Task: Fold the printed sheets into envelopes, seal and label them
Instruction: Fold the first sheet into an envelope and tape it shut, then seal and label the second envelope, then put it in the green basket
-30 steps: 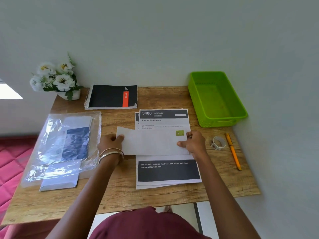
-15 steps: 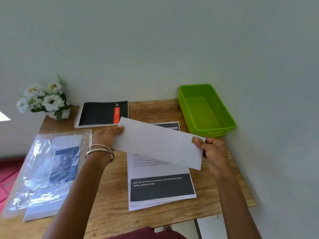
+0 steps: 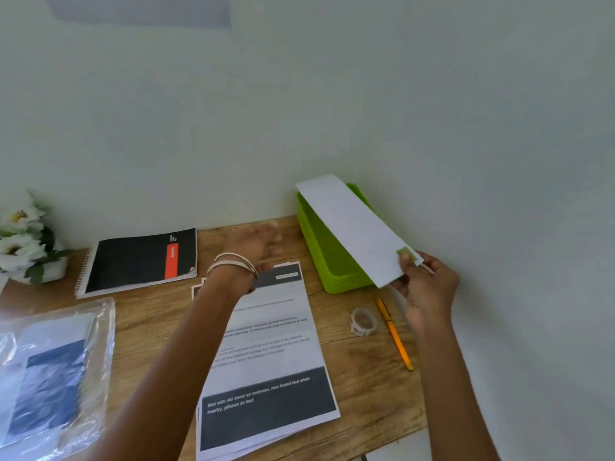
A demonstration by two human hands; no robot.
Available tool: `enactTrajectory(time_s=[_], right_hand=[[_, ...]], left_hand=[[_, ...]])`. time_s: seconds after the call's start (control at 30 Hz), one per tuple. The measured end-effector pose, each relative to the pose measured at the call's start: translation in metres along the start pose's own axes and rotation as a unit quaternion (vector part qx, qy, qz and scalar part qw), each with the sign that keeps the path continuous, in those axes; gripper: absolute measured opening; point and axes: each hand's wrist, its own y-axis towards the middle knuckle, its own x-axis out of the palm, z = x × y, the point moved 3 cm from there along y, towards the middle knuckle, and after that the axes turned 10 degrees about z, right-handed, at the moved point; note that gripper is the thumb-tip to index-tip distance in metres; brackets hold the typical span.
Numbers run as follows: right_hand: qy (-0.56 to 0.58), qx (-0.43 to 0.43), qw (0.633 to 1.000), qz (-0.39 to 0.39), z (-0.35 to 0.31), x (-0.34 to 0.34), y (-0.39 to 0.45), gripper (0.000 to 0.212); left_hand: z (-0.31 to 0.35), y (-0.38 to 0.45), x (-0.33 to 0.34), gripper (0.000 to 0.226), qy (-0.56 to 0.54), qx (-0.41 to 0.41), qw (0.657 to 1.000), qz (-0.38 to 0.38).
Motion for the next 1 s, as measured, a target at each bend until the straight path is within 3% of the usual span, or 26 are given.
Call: enactTrajectory(time_s=[0.13, 0.3, 0.4, 0.57, 0.7, 0.8, 0.87, 1.0], right_hand=[[-0.018, -0.004, 0.999, 0.038, 0.019, 0.019, 0.026, 0.021], [-0.148, -0.081, 0.985, -0.025, 0.025, 0.032, 0.040, 0.007], [-0.281, -0.162, 0.946, -0.018, 0.023, 0.027, 0.045, 0.009], [-0.470, -0.272, 0.840, 0.015, 0.012, 0.029, 0.031, 0.041], [-0.467, -0.336, 0.818, 0.023, -0.001, 0.034, -0.006, 0.036], [-0.421, -0.372, 0.821, -0.096, 0.012, 0.047, -0.042, 0.022], [-0.435, -0.356, 0.802, -0.202, 0.035, 0.056, -0.066, 0.015], [-0.499, -0.245, 0.781, -0.286, 0.101, 0.067, -0.082, 0.033]], left_hand=[[-0.024, -0.002, 0.015, 0.005, 0.047, -0.016, 0.999, -0.017], [-0.041, 0.000, 0.007, 0.008, 0.061, -0.014, 0.998, 0.007], [-0.048, 0.000, -0.008, 0.009, 0.074, -0.009, 0.997, 0.020], [-0.062, 0.000, -0.036, 0.010, 0.104, -0.014, 0.993, 0.052], [-0.078, 0.003, -0.067, 0.007, 0.177, 0.023, 0.979, 0.095], [-0.090, -0.001, -0.087, 0.016, 0.258, 0.067, 0.955, 0.132], [-0.098, -0.004, -0.097, 0.027, 0.284, 0.081, 0.942, 0.159], [-0.112, -0.006, -0.109, 0.045, 0.337, 0.108, 0.921, 0.164]])
